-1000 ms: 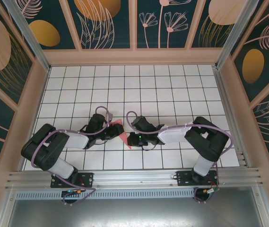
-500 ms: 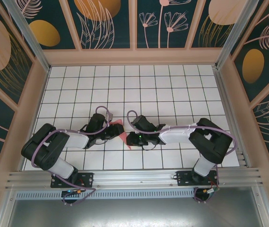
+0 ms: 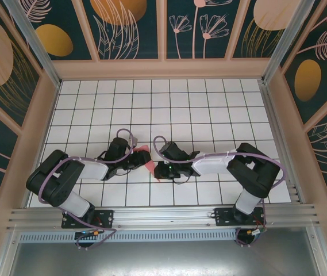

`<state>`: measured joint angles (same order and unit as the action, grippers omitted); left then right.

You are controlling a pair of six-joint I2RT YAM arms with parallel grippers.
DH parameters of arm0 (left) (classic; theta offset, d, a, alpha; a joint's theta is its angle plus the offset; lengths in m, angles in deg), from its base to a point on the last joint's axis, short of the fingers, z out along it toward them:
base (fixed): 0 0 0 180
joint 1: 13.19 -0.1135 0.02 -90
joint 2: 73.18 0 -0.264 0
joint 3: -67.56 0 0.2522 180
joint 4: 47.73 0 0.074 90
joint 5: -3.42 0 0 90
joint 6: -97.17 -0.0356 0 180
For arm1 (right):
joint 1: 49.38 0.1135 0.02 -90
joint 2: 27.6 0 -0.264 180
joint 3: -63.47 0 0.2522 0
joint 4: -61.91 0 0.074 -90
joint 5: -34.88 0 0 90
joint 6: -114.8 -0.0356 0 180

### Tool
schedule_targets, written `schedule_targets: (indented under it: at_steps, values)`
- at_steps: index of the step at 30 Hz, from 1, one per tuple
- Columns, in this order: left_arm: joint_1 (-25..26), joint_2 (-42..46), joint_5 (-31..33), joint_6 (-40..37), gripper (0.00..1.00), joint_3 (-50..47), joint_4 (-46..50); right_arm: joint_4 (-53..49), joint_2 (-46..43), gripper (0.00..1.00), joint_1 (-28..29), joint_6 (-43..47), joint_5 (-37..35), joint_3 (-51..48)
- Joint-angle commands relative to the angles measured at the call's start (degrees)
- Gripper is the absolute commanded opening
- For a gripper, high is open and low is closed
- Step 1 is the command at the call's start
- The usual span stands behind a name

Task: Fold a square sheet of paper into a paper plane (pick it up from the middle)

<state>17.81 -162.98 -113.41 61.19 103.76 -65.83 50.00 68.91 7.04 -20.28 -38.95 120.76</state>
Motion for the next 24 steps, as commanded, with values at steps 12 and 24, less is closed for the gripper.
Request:
schedule_targets:
  at_steps: [12,24]
  values:
    - [0.7,-5.9,3.9,-3.2,0.42,0.4,5.8,-3.7,-2.4,0.25,1.1,1.4,-0.6,1.2]
    - [0.7,-5.6,3.7,-3.4,0.42,0.5,6.4,-9.7,-0.5,0.26,3.5,3.4,-4.6,4.8]
